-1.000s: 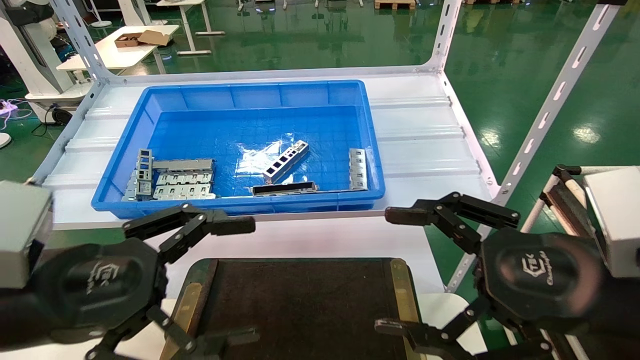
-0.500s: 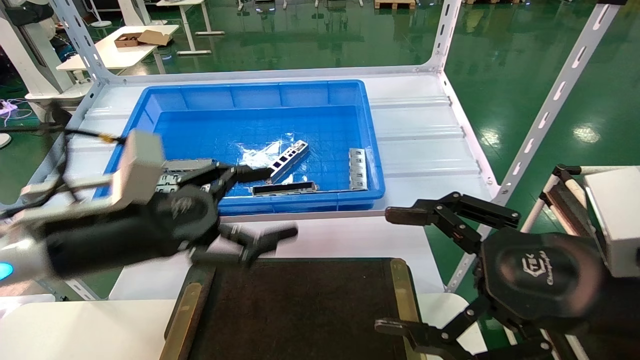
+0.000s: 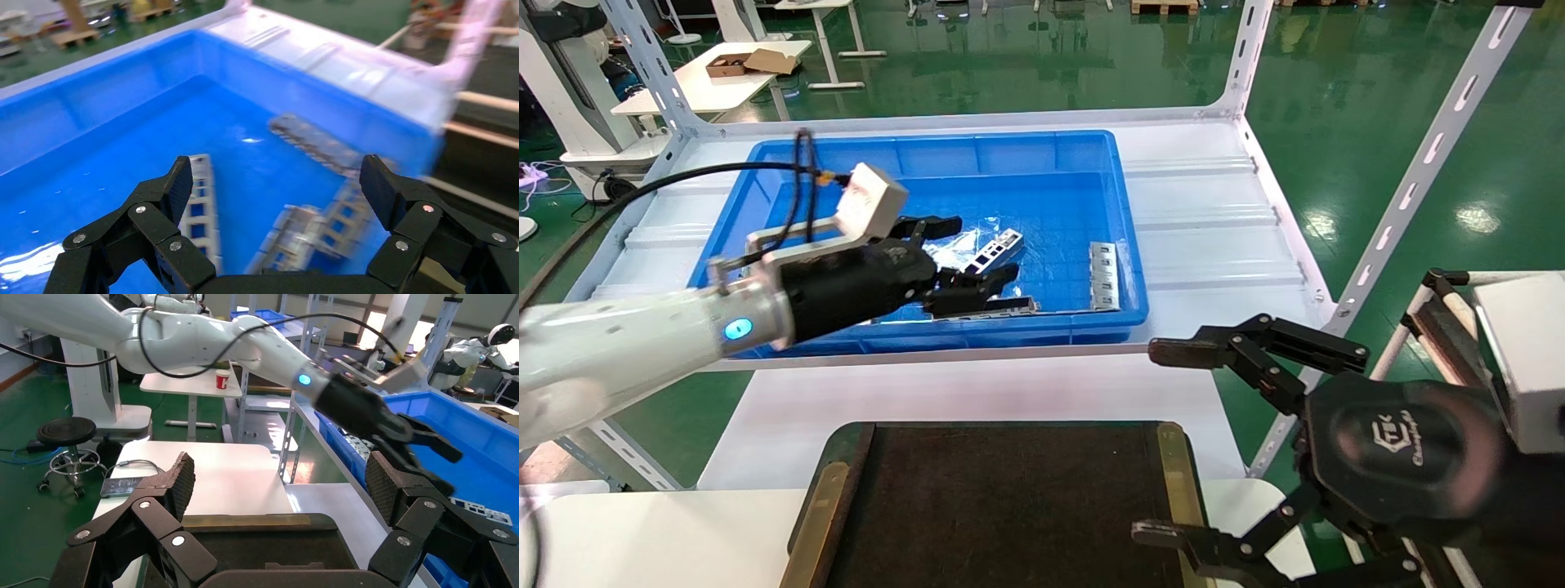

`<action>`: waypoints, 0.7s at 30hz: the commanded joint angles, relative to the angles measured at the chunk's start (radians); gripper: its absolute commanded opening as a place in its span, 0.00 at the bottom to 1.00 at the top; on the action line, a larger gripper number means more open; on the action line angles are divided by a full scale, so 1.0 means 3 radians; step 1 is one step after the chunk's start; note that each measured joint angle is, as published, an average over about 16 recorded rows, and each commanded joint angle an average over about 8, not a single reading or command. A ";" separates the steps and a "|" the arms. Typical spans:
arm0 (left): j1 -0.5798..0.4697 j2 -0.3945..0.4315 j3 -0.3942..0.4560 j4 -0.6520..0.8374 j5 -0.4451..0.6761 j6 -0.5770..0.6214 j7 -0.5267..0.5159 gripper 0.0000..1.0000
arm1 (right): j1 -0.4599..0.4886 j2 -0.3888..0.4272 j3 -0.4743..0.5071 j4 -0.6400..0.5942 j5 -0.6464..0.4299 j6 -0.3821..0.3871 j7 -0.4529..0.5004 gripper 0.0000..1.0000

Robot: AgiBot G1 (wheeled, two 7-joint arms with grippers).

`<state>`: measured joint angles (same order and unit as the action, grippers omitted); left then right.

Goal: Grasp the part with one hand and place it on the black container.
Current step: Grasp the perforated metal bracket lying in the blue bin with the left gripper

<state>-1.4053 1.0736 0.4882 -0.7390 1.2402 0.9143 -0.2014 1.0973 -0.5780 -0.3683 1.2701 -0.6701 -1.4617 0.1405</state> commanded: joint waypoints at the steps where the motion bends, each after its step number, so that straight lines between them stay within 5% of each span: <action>1: -0.0112 0.0143 0.0034 0.0254 0.0082 -0.0094 0.0076 1.00 | 0.0000 0.0000 0.0000 0.0000 0.0000 0.0000 0.0000 1.00; 4: -0.0254 0.0337 0.0048 0.0616 0.0135 -0.0225 0.0218 1.00 | 0.0000 0.0000 0.0000 0.0000 0.0000 0.0000 0.0000 0.98; 5: -0.0297 0.0398 0.0052 0.0732 0.0149 -0.0265 0.0268 0.99 | 0.0000 0.0000 0.0000 0.0000 0.0000 0.0000 0.0000 0.88; 12: -0.0536 0.0727 0.0071 0.1423 0.0217 -0.0468 0.0593 0.12 | 0.0000 0.0000 0.0000 0.0000 0.0000 0.0000 0.0000 0.02; 14: -0.0583 0.0788 0.0068 0.1567 0.0217 -0.0508 0.0676 0.00 | 0.0000 0.0000 -0.0001 0.0000 0.0000 0.0000 0.0000 0.00; 21: -0.0674 0.0897 0.0049 0.1900 0.0170 -0.0572 0.0890 0.00 | 0.0000 0.0000 -0.0001 0.0000 0.0001 0.0000 0.0000 0.00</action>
<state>-1.6044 1.3380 0.5042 -0.1781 1.2914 0.7468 0.0596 1.0974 -0.5779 -0.3685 1.2700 -0.6699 -1.4616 0.1403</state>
